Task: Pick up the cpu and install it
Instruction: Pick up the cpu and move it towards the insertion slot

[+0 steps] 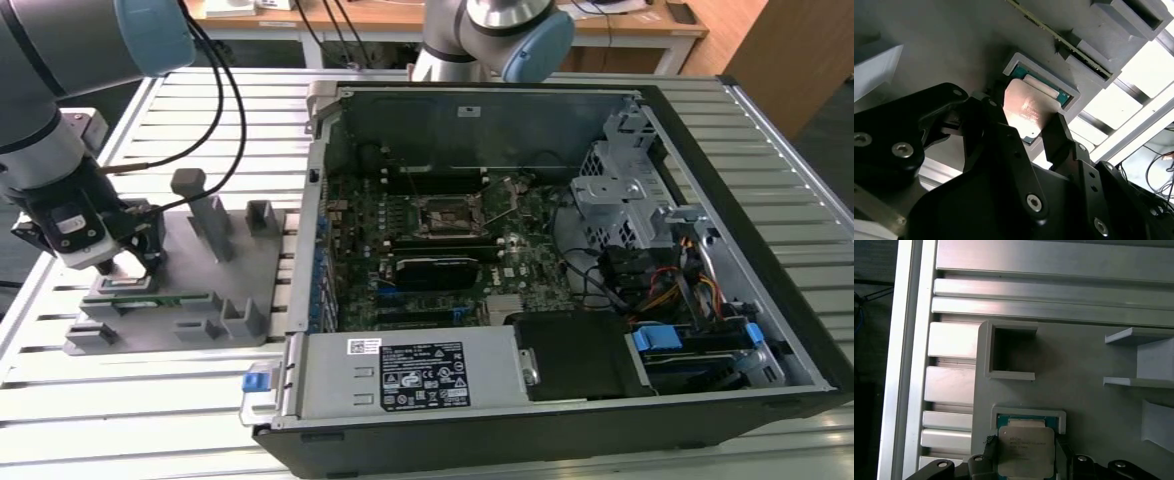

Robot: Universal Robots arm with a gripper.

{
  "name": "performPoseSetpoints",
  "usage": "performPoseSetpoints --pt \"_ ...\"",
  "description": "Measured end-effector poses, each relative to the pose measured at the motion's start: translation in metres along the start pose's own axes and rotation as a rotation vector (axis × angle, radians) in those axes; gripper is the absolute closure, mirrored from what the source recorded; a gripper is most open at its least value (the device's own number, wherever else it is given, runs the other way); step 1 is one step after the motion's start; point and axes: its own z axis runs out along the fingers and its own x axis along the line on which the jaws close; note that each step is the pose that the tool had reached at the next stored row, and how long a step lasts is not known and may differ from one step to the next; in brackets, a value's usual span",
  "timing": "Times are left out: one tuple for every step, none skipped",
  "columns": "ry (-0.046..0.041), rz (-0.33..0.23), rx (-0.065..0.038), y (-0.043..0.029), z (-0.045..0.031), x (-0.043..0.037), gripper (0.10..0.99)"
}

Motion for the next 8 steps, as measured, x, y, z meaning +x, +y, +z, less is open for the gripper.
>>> performPoseSetpoints --pt "0.0000 0.000 0.000 0.0000 -0.0008 0.0001 0.545" --pt "0.0002 0.000 0.000 0.0001 -0.0020 0.0001 0.545" --pt "0.0002 0.000 0.000 0.0001 -0.0035 0.0001 0.545" --pt "0.0001 0.000 0.000 0.0002 -0.0051 0.0001 0.545" --pt "0.0000 0.000 0.000 0.0003 -0.0065 0.0001 0.545" --pt "0.0001 0.000 0.000 0.0003 -0.0078 0.0002 0.545" --pt "0.0001 0.000 0.000 0.0003 -0.0091 0.0002 0.545" --pt "0.0000 0.000 0.000 0.0004 -0.0101 0.0002 0.545"
